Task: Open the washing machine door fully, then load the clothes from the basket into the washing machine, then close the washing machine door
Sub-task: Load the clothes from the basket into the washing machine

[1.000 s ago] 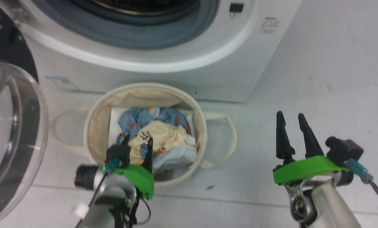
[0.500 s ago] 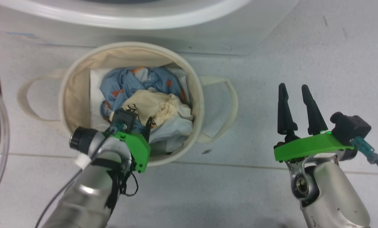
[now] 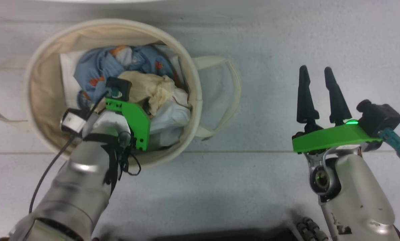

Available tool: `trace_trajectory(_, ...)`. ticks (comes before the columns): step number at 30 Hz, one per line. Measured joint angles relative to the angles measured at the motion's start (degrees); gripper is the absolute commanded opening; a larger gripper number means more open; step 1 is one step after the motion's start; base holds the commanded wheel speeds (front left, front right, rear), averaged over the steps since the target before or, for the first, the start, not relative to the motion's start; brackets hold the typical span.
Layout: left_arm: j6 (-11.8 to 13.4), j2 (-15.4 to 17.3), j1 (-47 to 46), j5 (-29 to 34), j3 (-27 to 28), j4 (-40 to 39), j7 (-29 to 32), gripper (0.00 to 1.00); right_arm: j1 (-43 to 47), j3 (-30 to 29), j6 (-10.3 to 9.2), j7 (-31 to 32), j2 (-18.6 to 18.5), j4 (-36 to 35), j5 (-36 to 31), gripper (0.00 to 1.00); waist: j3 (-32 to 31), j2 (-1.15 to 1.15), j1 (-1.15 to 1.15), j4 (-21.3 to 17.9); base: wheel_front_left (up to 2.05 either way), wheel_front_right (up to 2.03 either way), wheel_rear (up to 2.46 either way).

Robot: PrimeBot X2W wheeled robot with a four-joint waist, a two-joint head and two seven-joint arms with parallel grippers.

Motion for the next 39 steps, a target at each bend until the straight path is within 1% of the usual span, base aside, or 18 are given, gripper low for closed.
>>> trace_trajectory(2, 0.4, 0.0, -1.0, -0.4, 0.0, 0.4, 1.0, 1.0, -0.3, -0.3, 0.0, 0.0, 0.0, -0.2, 0.0, 1.0, 1.3, 0.0, 0.0, -0.5, 0.0, 0.0, 0.0)
trace_trajectory(7, 0.4, 0.0, -2.5, -1.5, 0.0, 1.2, 2.0, 1.0, -0.5, -0.5, 0.0, 0.0, 0.0, -0.4, -0.4, 1.0, 4.2, 0.0, 0.0, -1.7, 0.0, 0.0, 0.0)
trace_trajectory(8, 0.7, 0.0, -2.7, -1.9, 0.0, 1.2, 2.0, 0.97, -0.6, -0.5, 0.0, 0.0, 0.0, -0.5, -0.5, 1.0, 4.6, 0.0, -0.01, -1.9, 0.0, 0.0, 0.0)
trace_trajectory(9, 1.0, 0.0, -2.8, -2.1, 0.0, 1.3, 1.7, 0.0, -0.7, -0.6, 0.0, 0.0, 0.0, -0.6, -0.5, 1.0, 5.0, 0.0, 0.0, -2.1, 0.0, 0.0, 0.0)
trace_trajectory(13, 1.0, 0.0, -3.0, -3.6, 0.0, 1.4, 0.2, 0.0, -1.2, -0.8, 0.0, 0.0, 0.0, -0.7, -0.5, 1.0, 5.0, 0.0, 0.0, -2.1, 0.0, 0.0, 0.0)
trace_trajectory(16, 0.9, 0.0, -2.9, -5.5, 0.5, 1.1, -3.8, 0.0, -1.2, -0.9, 0.0, 0.0, 0.0, -0.7, -0.5, 1.0, 4.0, 0.0, 0.0, -1.6, 0.0, 0.0, 0.0)
trace_trajectory(18, 0.4, 0.0, -2.5, -7.2, 0.9, 0.5, -6.4, 0.0, -1.2, -0.8, 0.0, 0.0, 0.0, -0.7, -0.5, 1.0, 2.9, 0.0, -0.01, -1.2, 0.0, 0.0, 0.0)
trace_trajectory(21, 0.4, -0.1, -0.7, -11.1, 2.9, 0.1, -11.9, 0.0, -1.2, -0.6, 0.0, 0.0, 0.0, -0.6, -0.4, 1.0, 0.2, 0.0, -0.01, -0.3, 0.0, 0.0, 0.0)
trace_trajectory(24, -0.4, -0.1, 0.8, -13.3, 4.3, -0.8, -14.5, 0.0, -1.1, -0.4, 0.0, 0.0, 0.0, -0.1, -0.4, 1.0, -2.3, 0.0, -0.01, 0.5, 0.0, 0.0, 0.0)
trace_trajectory(27, -1.1, -0.1, 2.0, -14.3, 5.6, -2.5, -15.4, 0.0, -0.5, -0.6, 0.0, 0.0, 0.0, 0.4, -0.4, 1.0, -5.2, 0.0, -0.01, 1.4, 0.0, 0.0, 0.0)
trace_trajectory(29, -0.5, 0.3, 3.3, -13.8, 8.0, -6.8, -15.4, 0.0, 0.5, -1.0, 0.0, 0.0, 0.0, 0.6, -0.4, 1.0, -7.2, 0.0, -0.01, 2.0, 0.0, 0.0, 0.0)
trace_trajectory(32, 0.0, 1.0, 6.3, -11.2, 12.6, -14.7, -15.4, 0.0, 2.2, -1.6, 0.0, 0.0, 0.0, 1.1, -0.3, 1.0, -10.4, 0.0, -0.01, 2.8, 0.0, 0.0, 0.0)
trace_trajectory(36, -0.1, 1.5, 13.8, -6.0, 19.7, -24.5, -15.4, 0.0, 4.4, -2.4, 0.0, 0.0, 0.0, 1.5, 0.4, 1.0, -15.0, 0.0, -0.01, 3.4, 0.0, 0.0, 0.0)
trace_trajectory(37, -0.1, 1.5, 13.8, -6.0, 19.7, -24.5, -15.4, 0.0, 4.4, -2.4, 0.0, 0.0, 0.0, 1.5, 0.4, 1.0, -15.0, 0.0, -0.01, 3.4, 0.0, 0.0, 0.0)
trace_trajectory(39, -0.7, 1.5, 18.3, -3.5, 23.8, -29.5, -15.4, 0.0, 5.5, -2.4, 0.0, 0.0, 0.0, 1.9, 0.6, 1.0, -17.3, 0.0, -0.01, 3.5, 0.0, 0.0, 0.0)
